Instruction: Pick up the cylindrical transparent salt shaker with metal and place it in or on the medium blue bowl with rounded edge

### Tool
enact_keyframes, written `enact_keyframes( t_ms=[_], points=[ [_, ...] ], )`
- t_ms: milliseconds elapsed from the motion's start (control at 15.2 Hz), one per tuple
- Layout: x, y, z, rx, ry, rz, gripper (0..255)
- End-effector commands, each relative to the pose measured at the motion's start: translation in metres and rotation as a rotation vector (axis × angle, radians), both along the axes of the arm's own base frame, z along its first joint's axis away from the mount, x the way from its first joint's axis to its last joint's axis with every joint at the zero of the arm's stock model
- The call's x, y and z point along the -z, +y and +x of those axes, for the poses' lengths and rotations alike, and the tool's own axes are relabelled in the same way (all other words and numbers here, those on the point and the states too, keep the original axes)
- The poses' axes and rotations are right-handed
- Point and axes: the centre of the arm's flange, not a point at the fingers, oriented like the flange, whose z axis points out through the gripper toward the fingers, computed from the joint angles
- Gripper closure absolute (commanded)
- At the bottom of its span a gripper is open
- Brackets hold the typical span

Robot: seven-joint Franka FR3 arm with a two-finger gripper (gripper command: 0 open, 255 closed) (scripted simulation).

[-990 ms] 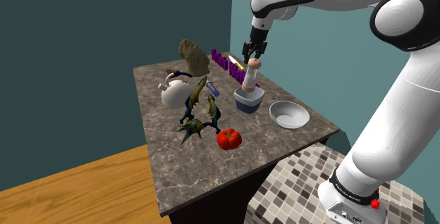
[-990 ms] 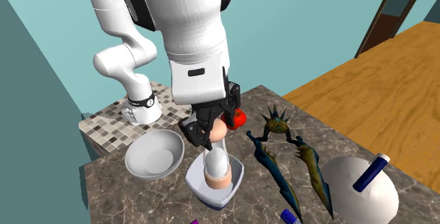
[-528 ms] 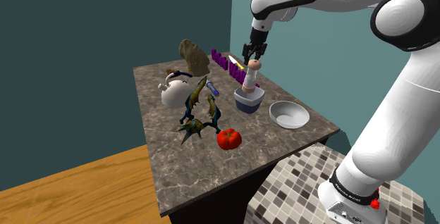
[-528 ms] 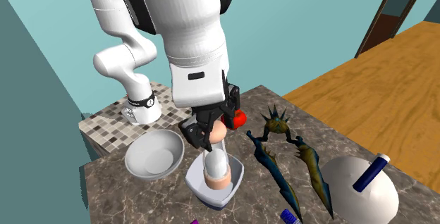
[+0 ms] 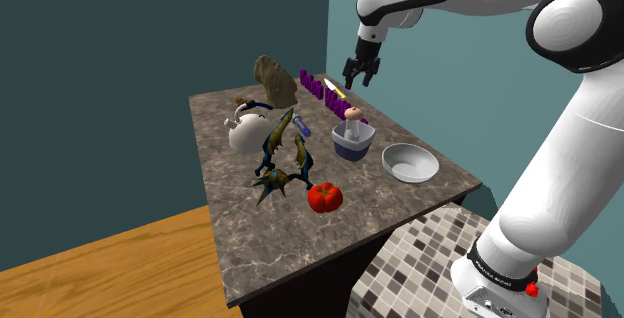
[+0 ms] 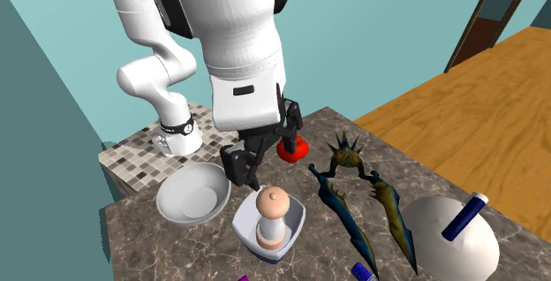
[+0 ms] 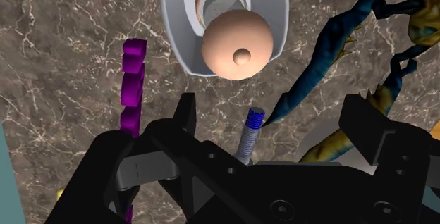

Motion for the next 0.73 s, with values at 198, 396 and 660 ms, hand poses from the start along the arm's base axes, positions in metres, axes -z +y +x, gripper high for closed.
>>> enact_keyframes(
  t_ms=[198, 396, 660],
  points=[
    [-0.043, -0.004, -0.005, 0.000, 0.000, 0.000, 0],
    [-0.043, -0.004, -0.005, 0.000, 0.000, 0.000, 0],
    [-0.043, -0.004, -0.005, 0.000, 0.000, 0.000, 0]
  ],
)
